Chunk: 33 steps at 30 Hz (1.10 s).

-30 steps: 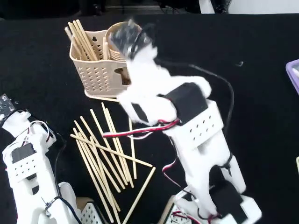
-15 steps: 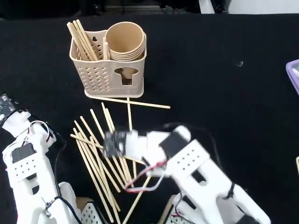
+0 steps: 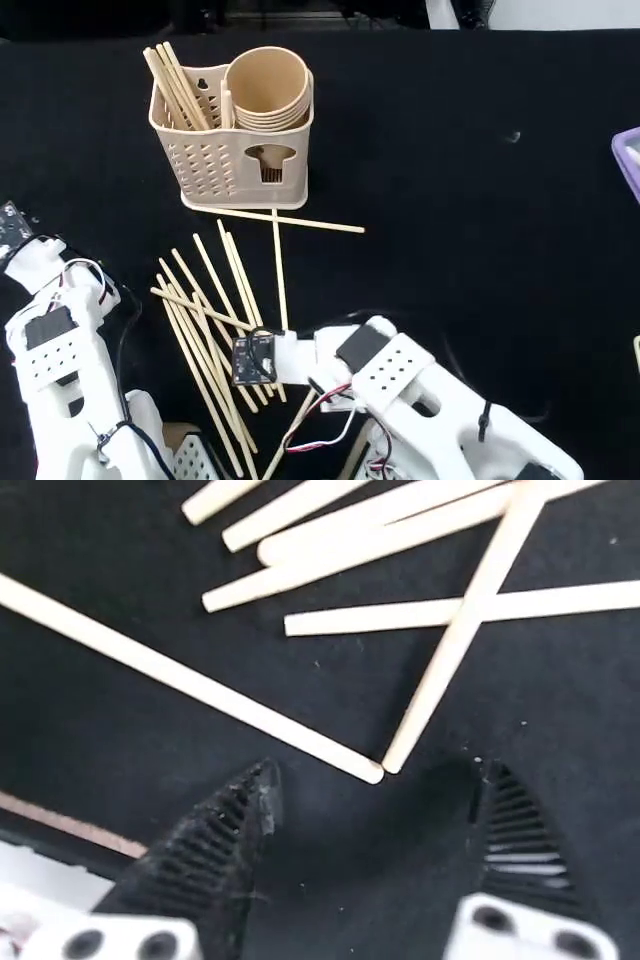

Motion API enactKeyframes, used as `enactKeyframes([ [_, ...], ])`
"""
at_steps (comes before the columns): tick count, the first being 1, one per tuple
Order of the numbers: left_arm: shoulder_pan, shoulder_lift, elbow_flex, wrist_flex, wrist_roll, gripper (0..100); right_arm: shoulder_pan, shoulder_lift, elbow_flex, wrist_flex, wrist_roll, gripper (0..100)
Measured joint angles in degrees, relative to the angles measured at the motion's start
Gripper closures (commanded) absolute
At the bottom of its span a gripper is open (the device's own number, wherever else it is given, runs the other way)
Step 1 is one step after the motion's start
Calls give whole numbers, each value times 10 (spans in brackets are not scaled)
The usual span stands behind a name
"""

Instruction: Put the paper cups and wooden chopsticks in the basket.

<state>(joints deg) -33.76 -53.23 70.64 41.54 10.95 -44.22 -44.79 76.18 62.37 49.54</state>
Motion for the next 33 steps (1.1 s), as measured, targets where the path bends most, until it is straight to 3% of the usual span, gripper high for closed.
enactKeyframes([
  [5,0,0,9,-21,0,866,-55,-5,26,-65,-15,700],
  [11,-6,-3,16,-30,0,866,-62,-5,48,-118,-27,756],
  [18,-13,-4,16,-32,0,866,-61,-5,48,-119,-31,931],
  [25,-18,-4,16,-32,0,866,8,-9,8,-78,-28,935],
  [33,-18,-4,16,-32,0,866,145,-10,-43,-55,36,935],
])
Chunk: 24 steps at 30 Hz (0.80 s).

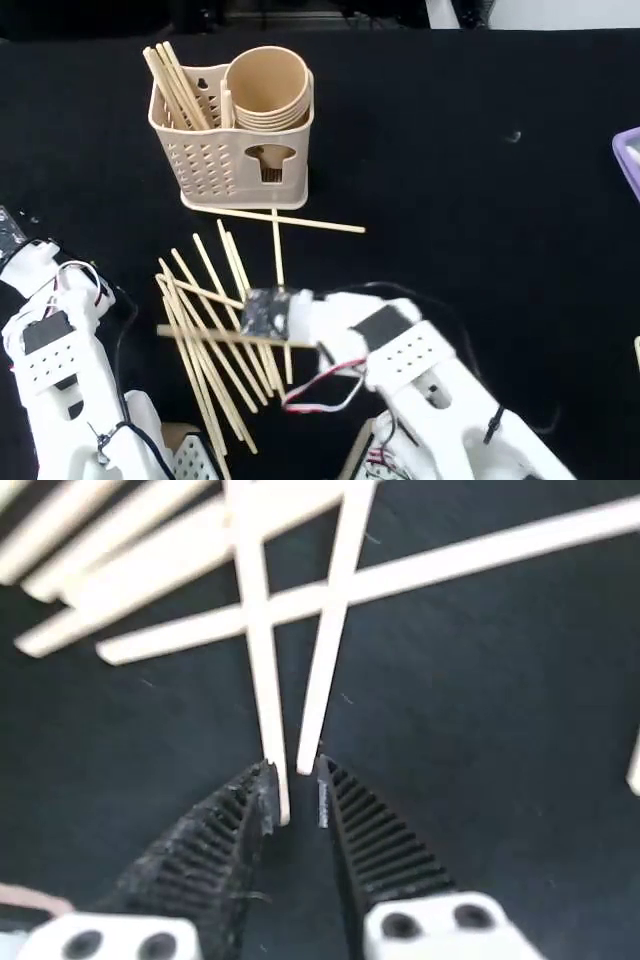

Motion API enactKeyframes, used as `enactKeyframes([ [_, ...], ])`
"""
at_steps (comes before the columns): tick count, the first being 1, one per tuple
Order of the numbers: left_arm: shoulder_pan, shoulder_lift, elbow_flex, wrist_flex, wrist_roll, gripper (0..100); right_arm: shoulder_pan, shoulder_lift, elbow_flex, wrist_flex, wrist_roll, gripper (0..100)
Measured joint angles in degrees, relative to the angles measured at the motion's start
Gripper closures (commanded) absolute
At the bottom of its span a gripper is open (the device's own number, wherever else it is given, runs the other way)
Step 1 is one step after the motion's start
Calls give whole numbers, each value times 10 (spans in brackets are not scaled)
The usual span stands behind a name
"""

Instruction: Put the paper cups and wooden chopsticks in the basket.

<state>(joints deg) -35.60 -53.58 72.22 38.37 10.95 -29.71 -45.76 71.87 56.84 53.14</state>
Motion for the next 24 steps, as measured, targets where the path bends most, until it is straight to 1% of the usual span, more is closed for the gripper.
enactKeyframes([
  [3,-2,0,0,0,0,866,59,0,-2,0,35,935],
  [6,-2,0,0,0,0,866,92,0,-2,0,51,926],
  [8,-2,0,0,0,0,866,93,0,-2,0,47,870],
  [11,-2,0,0,0,0,866,59,0,-25,0,-19,742],
  [12,-2,0,0,0,0,866,40,0,-31,0,-52,723],
  [14,-2,0,0,0,0,866,-15,0,-36,0,-113,737],
  [16,-2,0,0,0,0,866,-76,0,-36,0,-155,756],
  [19,-2,0,0,0,0,866,-152,0,-36,-3,-192,758],
  [21,-2,0,0,0,0,866,-166,8,-37,-21,-202,743],
  [24,-2,0,0,0,0,866,-164,60,-37,-48,-200,688],
])
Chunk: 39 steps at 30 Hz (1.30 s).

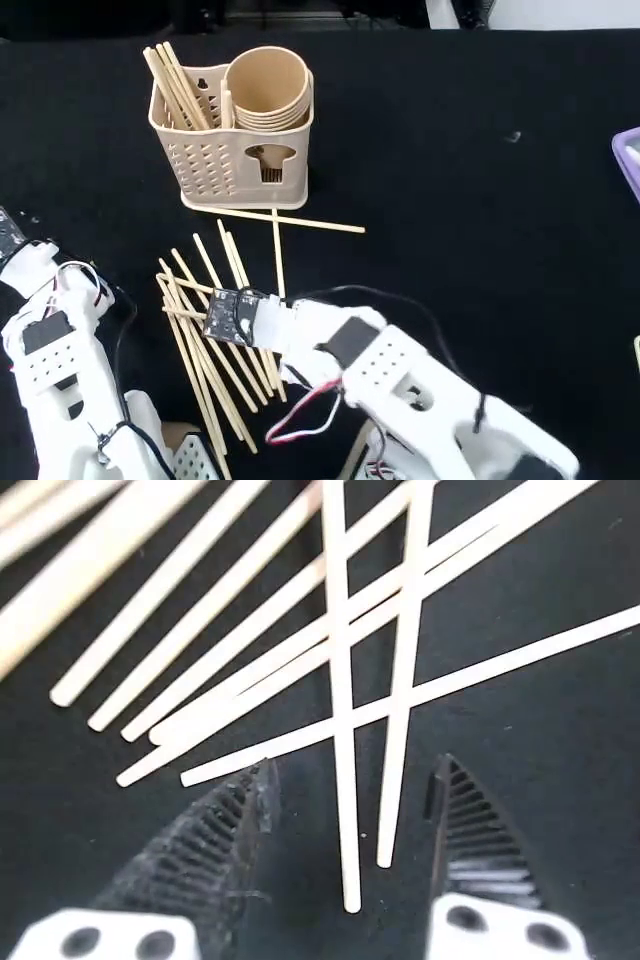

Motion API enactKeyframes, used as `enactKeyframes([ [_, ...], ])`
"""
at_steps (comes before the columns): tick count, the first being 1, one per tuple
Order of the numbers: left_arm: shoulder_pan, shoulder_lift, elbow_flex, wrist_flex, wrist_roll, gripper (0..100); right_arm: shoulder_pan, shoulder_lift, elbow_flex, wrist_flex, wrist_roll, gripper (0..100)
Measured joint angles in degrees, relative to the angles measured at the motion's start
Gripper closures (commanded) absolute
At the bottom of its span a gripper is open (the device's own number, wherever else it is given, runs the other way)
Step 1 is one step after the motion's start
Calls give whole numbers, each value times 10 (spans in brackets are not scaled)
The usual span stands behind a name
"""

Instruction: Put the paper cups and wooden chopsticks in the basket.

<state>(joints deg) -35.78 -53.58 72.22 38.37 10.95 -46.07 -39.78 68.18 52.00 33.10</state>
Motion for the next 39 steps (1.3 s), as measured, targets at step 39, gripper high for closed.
enactKeyframes([
  [39,0,0,0,0,0,866,344,13,47,59,211,937],
])
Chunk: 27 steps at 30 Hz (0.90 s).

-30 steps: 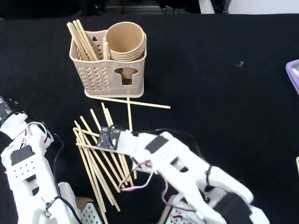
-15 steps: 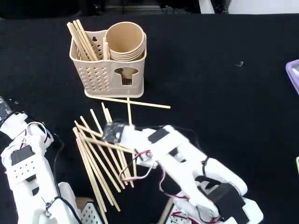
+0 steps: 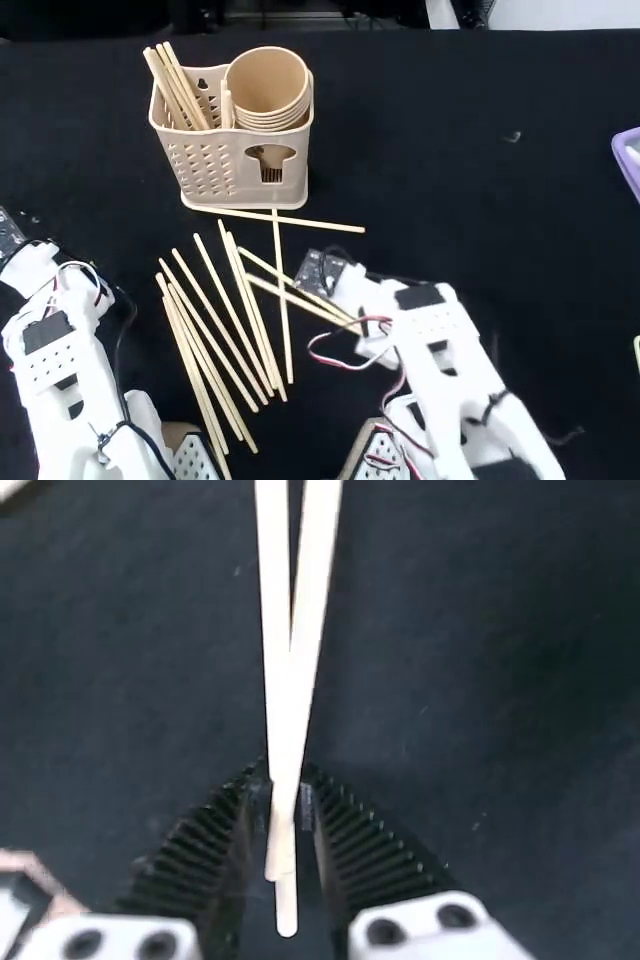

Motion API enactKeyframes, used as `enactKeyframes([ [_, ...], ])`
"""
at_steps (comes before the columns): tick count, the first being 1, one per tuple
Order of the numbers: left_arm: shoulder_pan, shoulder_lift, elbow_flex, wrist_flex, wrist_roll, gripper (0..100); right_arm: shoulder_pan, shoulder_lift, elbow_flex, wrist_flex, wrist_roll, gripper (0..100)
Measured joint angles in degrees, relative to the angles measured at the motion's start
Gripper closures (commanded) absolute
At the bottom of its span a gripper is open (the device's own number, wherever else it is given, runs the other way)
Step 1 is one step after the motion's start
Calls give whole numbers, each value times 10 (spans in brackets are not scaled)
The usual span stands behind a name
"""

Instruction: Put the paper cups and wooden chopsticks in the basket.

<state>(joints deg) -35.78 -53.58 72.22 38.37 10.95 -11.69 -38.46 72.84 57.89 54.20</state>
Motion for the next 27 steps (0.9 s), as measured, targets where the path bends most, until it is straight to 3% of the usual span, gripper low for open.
enactKeyframes([
  [5,0,0,0,0,0,866,0,-52,0,29,-10,766],
  [15,0,0,0,0,0,866,-207,-25,11,-111,-185,783],
  [27,0,0,0,0,0,866,-217,228,-122,-145,-192,786],
])
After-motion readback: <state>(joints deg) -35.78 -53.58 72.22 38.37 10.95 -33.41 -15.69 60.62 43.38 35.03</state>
